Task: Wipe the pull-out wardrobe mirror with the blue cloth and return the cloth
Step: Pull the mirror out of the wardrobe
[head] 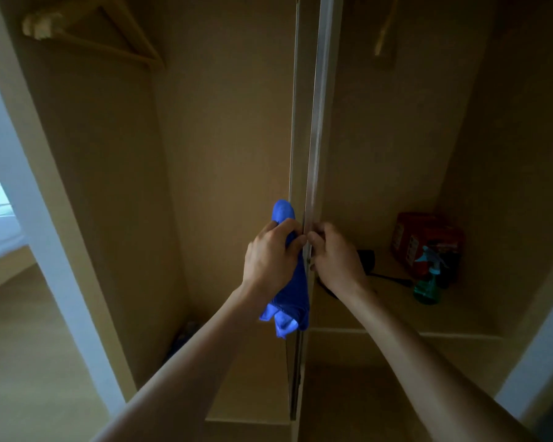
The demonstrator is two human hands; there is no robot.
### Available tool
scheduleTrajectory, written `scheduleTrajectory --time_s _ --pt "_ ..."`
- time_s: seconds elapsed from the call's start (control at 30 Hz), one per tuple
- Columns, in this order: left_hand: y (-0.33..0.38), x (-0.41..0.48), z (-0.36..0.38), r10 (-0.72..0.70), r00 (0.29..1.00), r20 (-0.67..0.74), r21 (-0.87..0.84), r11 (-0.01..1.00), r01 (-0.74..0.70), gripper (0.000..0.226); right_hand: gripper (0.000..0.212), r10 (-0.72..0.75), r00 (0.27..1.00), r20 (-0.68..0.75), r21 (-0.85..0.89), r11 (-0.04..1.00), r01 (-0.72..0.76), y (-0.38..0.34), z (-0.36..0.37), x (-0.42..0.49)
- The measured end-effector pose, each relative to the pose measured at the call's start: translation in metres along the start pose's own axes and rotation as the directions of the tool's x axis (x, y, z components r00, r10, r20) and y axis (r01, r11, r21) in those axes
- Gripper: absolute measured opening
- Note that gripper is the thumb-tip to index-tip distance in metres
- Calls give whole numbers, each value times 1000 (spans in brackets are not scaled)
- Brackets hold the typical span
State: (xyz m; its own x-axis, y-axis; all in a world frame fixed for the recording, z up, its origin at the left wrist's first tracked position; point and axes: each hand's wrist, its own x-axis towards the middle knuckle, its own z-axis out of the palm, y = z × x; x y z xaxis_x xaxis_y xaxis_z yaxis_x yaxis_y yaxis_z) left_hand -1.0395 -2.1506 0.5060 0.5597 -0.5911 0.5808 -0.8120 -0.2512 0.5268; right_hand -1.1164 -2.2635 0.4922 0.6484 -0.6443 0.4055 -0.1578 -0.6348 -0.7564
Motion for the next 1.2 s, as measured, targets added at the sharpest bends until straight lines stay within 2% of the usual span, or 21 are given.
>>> scheduleTrajectory --time_s 0.23,0.37,0.57,1.03,1.2 --pt "17 -19 -7 -42 999 -19 60 997 43 13 7 -25 999 36 26 999 24 -10 -11 -19" --pt "24 -30 -9 -50 998 -36 60 997 52 13 8 -28 999 47 23 999 27 -13 -17 -31" --pt "34 -45 -14 -69 996 -54 80 994 73 11 21 -22 998 66 29 999 20 -19 -23 -46" --pt "53 -71 -16 -84 992 -95 63 994 90 10 9 -64 997 49 50 997 61 -15 -32 -70" --pt "55 -72 -13 -93 992 -88 65 993 99 12 18 -70 997 25 35 997 69 -11 -34 -73"
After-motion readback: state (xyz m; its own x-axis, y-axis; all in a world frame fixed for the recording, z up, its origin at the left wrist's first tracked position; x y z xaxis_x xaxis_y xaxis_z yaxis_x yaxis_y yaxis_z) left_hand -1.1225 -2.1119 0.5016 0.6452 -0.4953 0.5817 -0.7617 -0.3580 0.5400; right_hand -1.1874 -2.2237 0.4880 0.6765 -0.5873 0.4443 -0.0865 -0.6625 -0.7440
